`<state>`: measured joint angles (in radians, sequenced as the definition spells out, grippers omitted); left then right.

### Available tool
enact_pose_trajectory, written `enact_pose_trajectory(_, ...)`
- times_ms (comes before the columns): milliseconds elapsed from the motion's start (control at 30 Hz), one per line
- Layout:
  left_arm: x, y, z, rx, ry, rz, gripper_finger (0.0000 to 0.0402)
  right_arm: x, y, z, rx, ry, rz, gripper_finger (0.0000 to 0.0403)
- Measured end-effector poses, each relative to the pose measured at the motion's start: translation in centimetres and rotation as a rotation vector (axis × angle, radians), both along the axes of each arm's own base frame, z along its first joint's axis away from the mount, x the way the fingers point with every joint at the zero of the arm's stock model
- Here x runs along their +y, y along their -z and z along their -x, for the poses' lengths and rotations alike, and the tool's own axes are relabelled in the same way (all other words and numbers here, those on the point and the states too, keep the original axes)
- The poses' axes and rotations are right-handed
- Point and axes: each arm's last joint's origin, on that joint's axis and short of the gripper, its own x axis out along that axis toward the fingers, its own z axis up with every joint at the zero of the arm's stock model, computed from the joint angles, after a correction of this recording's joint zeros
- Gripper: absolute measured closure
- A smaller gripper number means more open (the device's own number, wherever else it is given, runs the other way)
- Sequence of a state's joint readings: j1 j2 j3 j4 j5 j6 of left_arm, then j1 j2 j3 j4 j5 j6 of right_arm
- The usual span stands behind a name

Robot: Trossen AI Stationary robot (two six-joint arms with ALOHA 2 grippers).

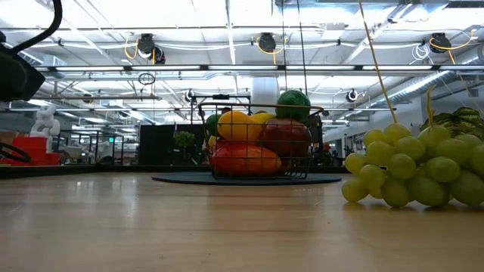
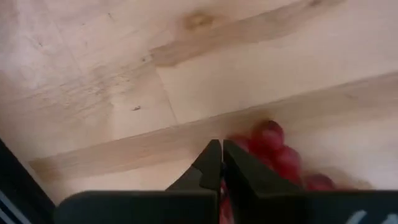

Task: Build produce basket
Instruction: Put the red grapes into the gold wire basket

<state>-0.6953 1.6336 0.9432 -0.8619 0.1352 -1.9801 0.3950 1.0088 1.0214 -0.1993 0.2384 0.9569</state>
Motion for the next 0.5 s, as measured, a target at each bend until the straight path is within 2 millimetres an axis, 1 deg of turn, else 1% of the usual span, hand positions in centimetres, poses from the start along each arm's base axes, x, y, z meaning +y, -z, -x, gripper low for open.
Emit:
enact_pose_trajectory(133, 0.5, -2.2, 0.4, -0.101, -0.006, 0.007, 0.0395, 0.0, 0.0, 0.0, 0.0, 0.0, 0.0, 0.0403)
enact_pose_trajectory(367, 3.5, -8.7, 2.6, -0.447, -0.093, -0.067, 0.0398, 0.0, 0.0, 0.0, -0.004, -0.003, 0.027, 0.0403)
enact_pose_trajectory(500, 5.7, -12.0, 4.2, -0.564, -0.077, -0.071, 0.0399, -0.1, 0.0, 0.0, -0.008, 0.017, 0.056, 0.0403)
